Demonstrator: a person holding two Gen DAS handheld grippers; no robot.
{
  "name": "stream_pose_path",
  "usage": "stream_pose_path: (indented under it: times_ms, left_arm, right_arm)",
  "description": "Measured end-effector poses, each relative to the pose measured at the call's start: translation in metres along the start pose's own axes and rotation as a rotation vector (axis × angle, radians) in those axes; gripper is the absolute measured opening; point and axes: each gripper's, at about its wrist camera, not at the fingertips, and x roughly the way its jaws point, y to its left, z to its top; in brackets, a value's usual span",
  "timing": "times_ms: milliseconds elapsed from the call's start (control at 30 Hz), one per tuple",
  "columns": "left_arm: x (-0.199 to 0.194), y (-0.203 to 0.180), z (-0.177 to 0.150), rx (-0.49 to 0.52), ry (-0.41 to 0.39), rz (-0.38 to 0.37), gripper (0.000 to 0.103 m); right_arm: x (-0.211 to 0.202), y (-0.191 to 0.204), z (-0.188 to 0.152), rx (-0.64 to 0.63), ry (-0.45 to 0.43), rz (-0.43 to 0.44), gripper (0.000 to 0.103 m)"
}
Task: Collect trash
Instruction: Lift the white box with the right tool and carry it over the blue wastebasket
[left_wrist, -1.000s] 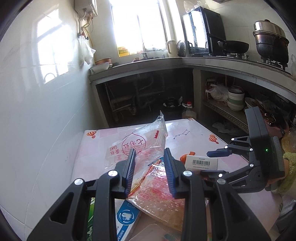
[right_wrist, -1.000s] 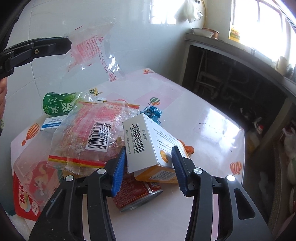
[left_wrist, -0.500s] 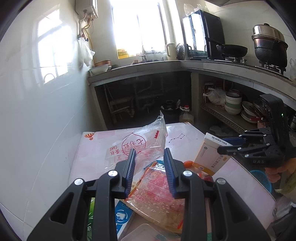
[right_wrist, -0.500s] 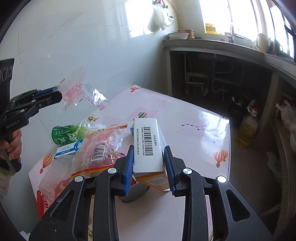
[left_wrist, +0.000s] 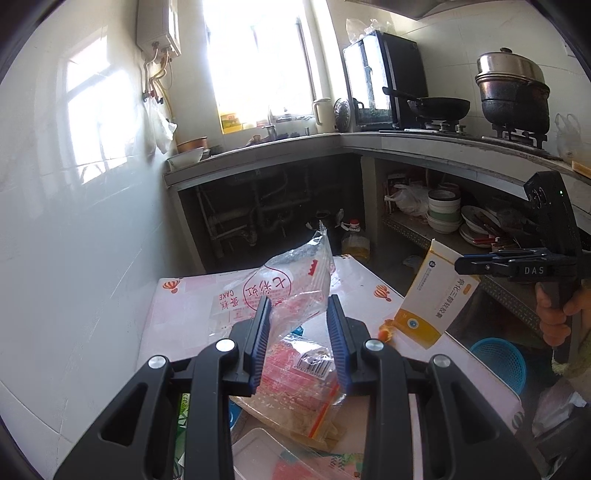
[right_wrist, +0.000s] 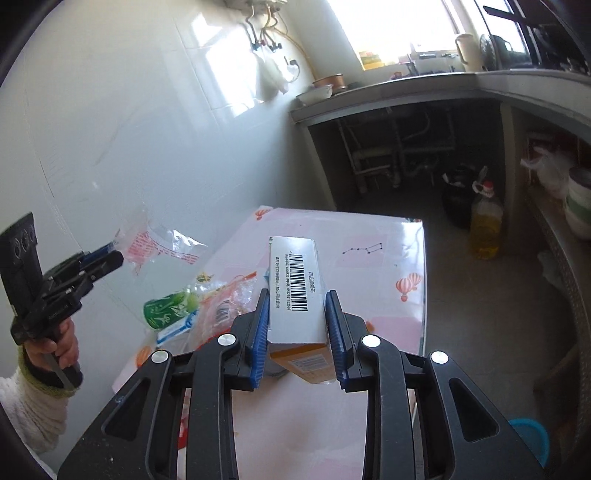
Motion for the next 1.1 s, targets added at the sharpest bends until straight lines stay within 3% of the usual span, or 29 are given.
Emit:
stream_pose_path:
  times_ms: [167, 300, 500, 667, 867, 1100]
  left_arm:
    - [-0.018, -0.023, 0.006, 0.017, -0.021, -0.033, 0.03]
    - [-0.024, -0.042, 0.009, 0.004, -0.02, -0.092, 0.03]
    - [-0.012, -0.087, 0.016, -0.027, 0.013, -0.265, 0.03]
    - [0.016, -0.15, 0.026, -0.035, 0.079, -0.459, 0.03]
    - [0.069, -0.254, 0.022, -0.037, 0.251, -0.684, 0.03]
    - [0.156, -0.357, -0.019, -0.039, 0.56, -0.779, 0.03]
  right_arm:
    - [-0.03, -0.009, -0.002, 0.076, -0.056, 0.049, 0.027]
    - [-0.059, -0.007, -0.009, 0.079, -0.107, 0.015, 0.027]
    - [-0.108, -0.013, -0.038, 0.066, -0.165, -0.185, 0.027]
    - [-0.139, -0.037, -0.076, 0.13, -0.175, -0.382, 0.027]
    - [-0.162, -0.096, -0.132, 0.321, -0.131, -0.526, 0.028]
    - [-0.158, -0.174, -0.193, 0.54, -0.039, -0.637, 0.028]
